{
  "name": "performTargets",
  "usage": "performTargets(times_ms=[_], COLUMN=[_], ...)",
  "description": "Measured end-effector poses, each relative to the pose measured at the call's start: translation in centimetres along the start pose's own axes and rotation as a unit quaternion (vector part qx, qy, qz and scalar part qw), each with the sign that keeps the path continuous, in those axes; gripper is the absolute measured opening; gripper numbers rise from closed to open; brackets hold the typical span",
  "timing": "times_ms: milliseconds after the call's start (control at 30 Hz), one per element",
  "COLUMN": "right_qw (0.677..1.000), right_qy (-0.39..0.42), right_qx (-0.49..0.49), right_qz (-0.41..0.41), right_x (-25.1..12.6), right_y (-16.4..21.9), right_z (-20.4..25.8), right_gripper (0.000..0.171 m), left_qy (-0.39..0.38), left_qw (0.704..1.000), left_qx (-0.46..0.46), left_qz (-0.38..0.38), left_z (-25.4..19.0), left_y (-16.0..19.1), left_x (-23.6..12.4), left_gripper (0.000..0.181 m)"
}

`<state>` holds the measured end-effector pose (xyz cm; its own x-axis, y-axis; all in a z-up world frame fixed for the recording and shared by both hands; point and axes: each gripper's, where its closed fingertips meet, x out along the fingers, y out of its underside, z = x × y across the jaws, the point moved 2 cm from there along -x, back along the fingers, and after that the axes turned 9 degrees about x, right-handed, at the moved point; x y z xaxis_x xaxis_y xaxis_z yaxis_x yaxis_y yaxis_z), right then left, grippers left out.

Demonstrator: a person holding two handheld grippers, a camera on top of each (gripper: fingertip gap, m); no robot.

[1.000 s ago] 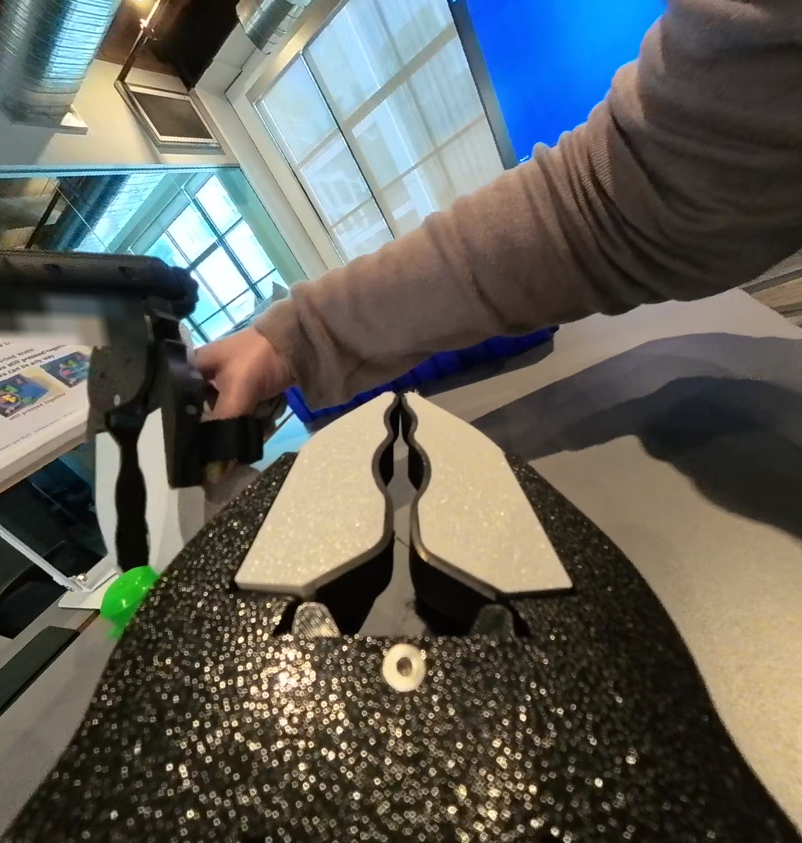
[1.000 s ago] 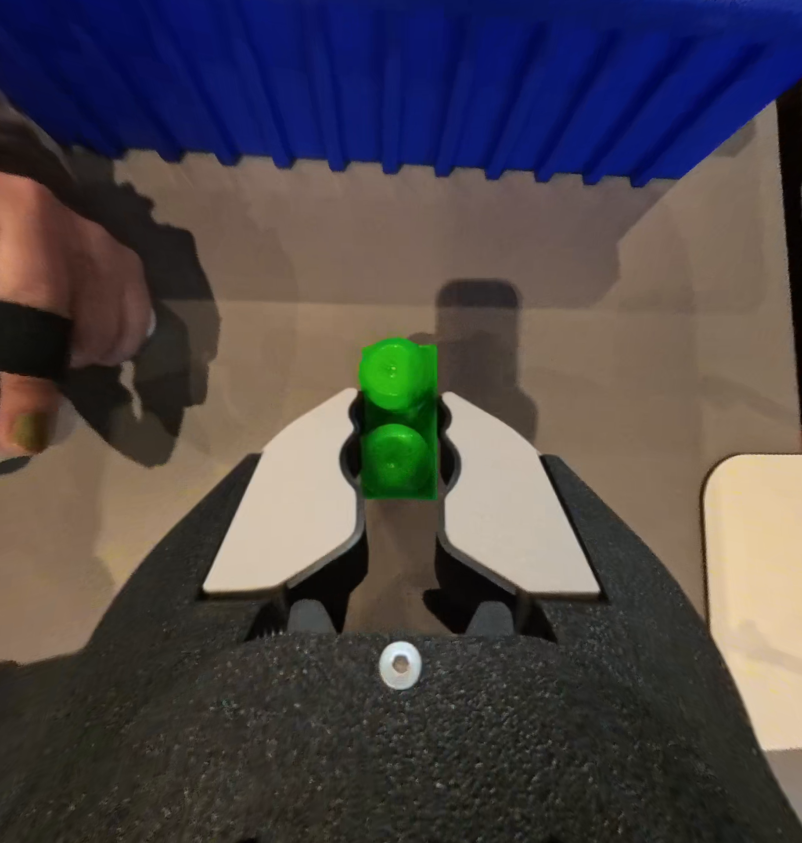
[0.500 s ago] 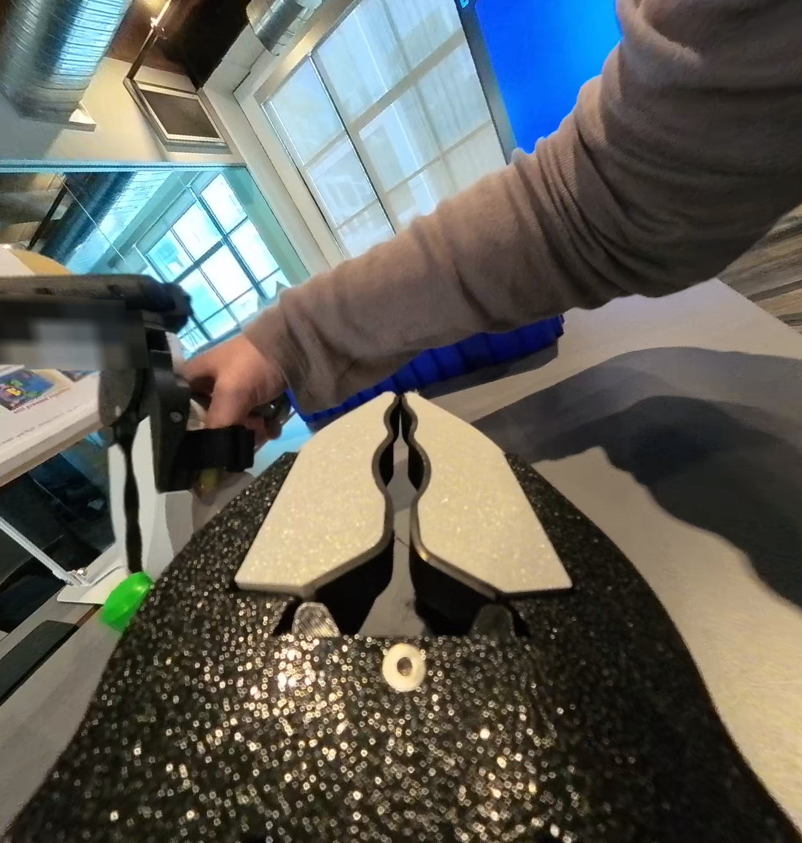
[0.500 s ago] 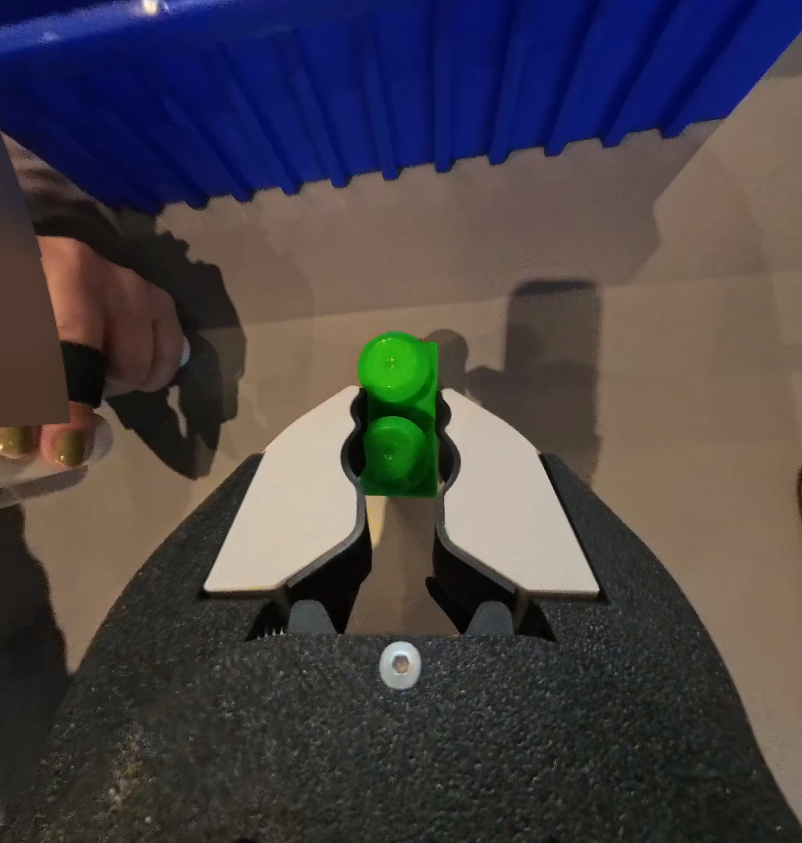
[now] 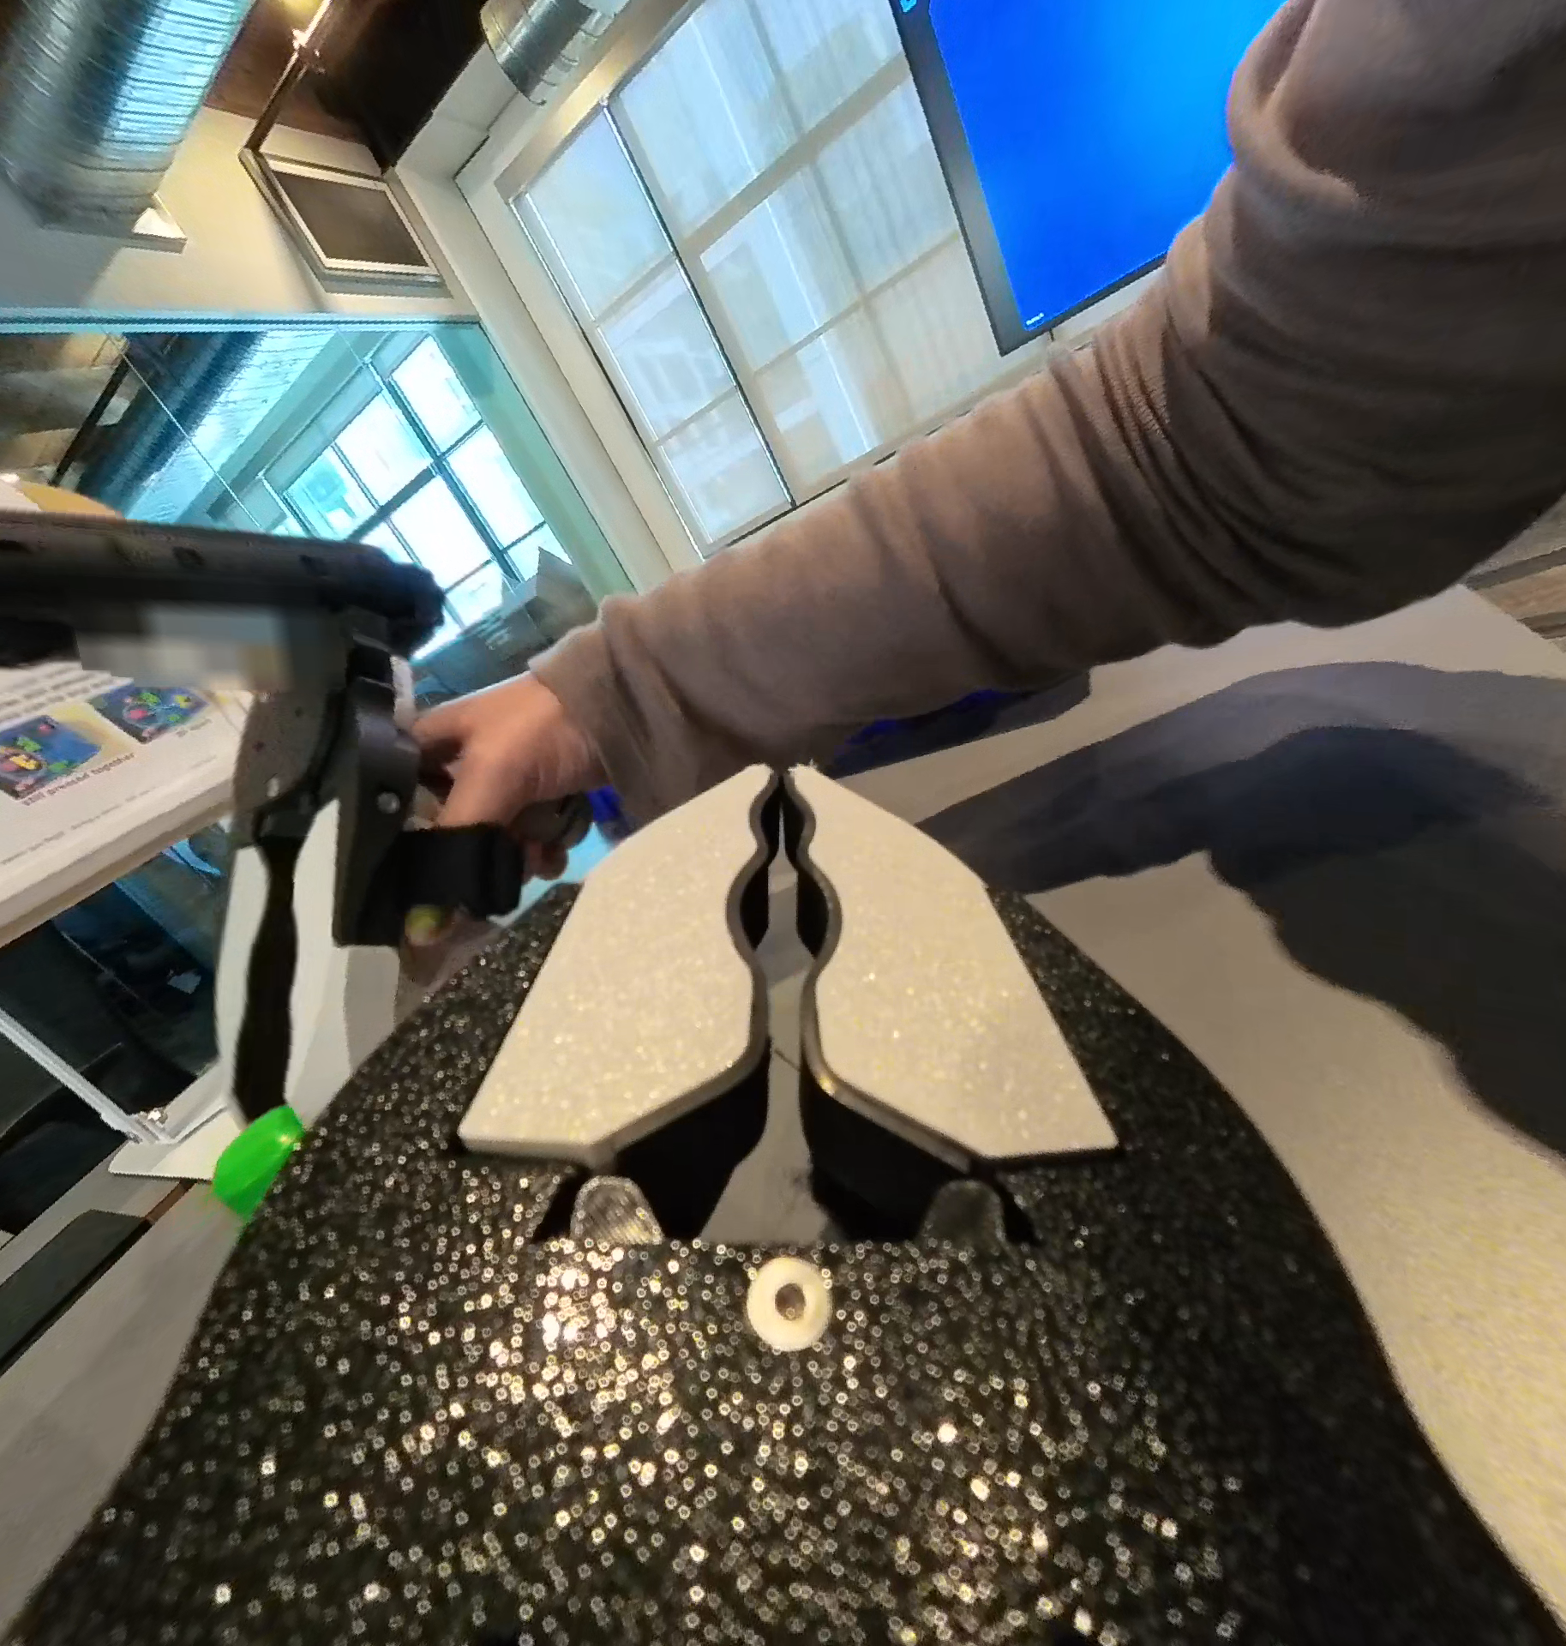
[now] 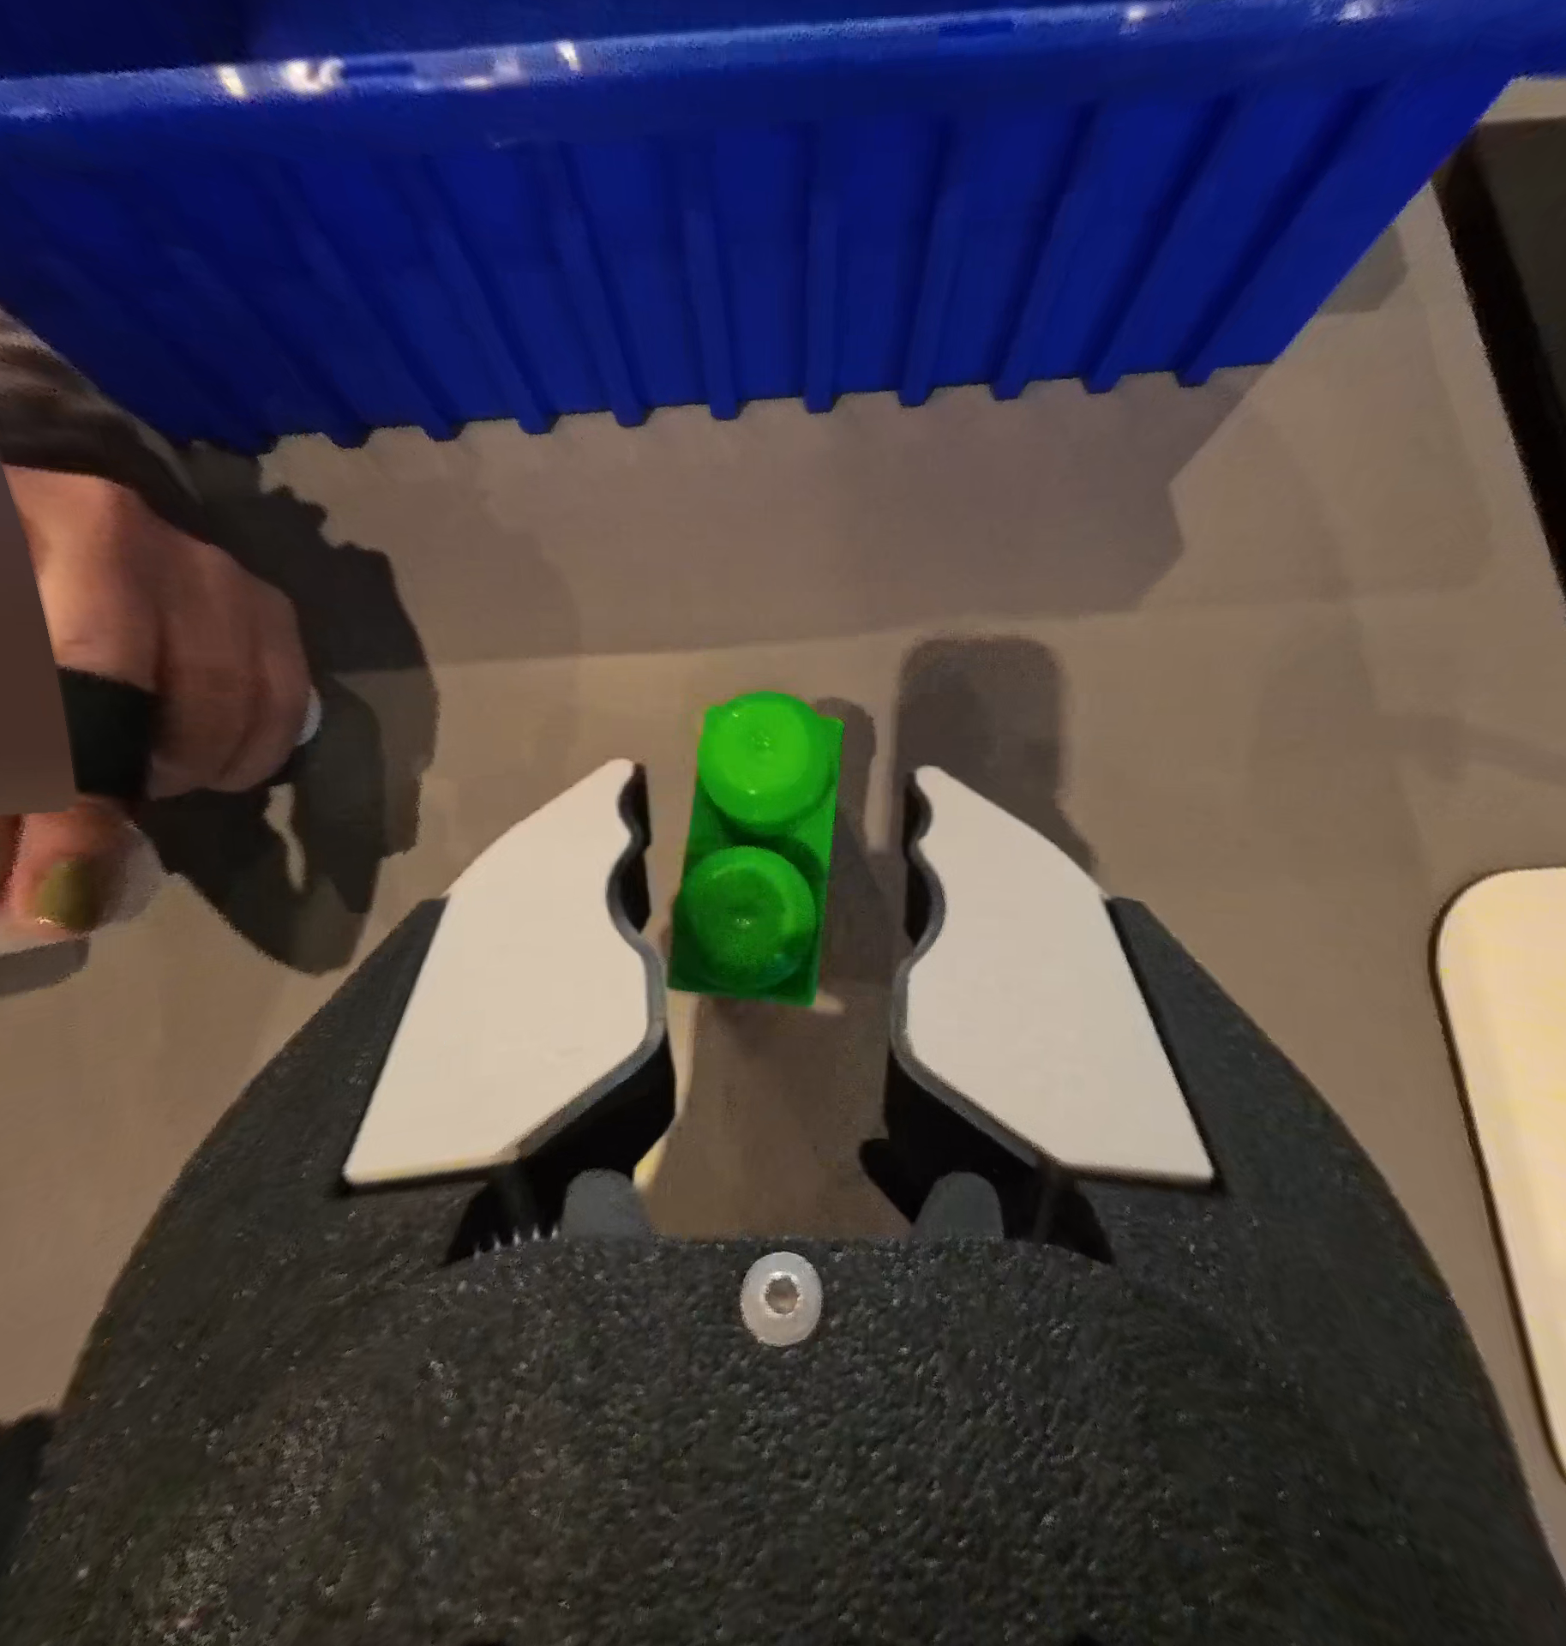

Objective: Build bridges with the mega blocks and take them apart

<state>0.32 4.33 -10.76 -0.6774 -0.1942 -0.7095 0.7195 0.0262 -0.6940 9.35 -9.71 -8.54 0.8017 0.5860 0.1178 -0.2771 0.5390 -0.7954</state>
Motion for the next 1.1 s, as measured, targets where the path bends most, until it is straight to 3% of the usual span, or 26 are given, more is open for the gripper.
performTargets(times_ms=[267, 433, 500, 733, 900, 1100], right_qw=[0.976, 0.931, 0.922, 0.915, 0.933, 0.93], right_qy=[0.018, 0.084, 0.077, 0.069, 0.077, 0.158], right_qx=[0.069, 0.035, 0.037, 0.036, 0.052, 0.103], right_qz=[0.206, 0.355, 0.379, 0.395, 0.347, 0.315], right_x=[0.4, 1.6, 2.2, 1.1, -5.3, -19.2], right_y=[0.4, 1.6, 1.8, 1.8, 1.2, 4.2], right_z=[0.7, -0.1, 0.0, 0.6, 2.5, 4.5], right_gripper=[0.07, 0.057, 0.039, 0.037, 0.036, 0.036], left_qy=[0.003, 0.005, 0.006, 0.001, -0.008, -0.033], left_qw=[1.0, 1.0, 1.0, 1.0, 1.0, 0.999], left_qx=[0.006, 0.01, 0.013, 0.012, 0.0, -0.021], left_qz=[0.002, 0.001, 0.001, 0.001, -0.001, 0.007], left_z=[-0.2, -0.3, -0.3, -0.2, 0.2, 1.1], left_y=[0.0, 0.0, 0.0, 0.0, 0.0, 0.2], left_x=[0.0, 0.0, 0.0, -0.1, -0.2, -0.3], left_gripper=[0.0, 0.0, 0.0, 0.0, 0.0, 0.0])
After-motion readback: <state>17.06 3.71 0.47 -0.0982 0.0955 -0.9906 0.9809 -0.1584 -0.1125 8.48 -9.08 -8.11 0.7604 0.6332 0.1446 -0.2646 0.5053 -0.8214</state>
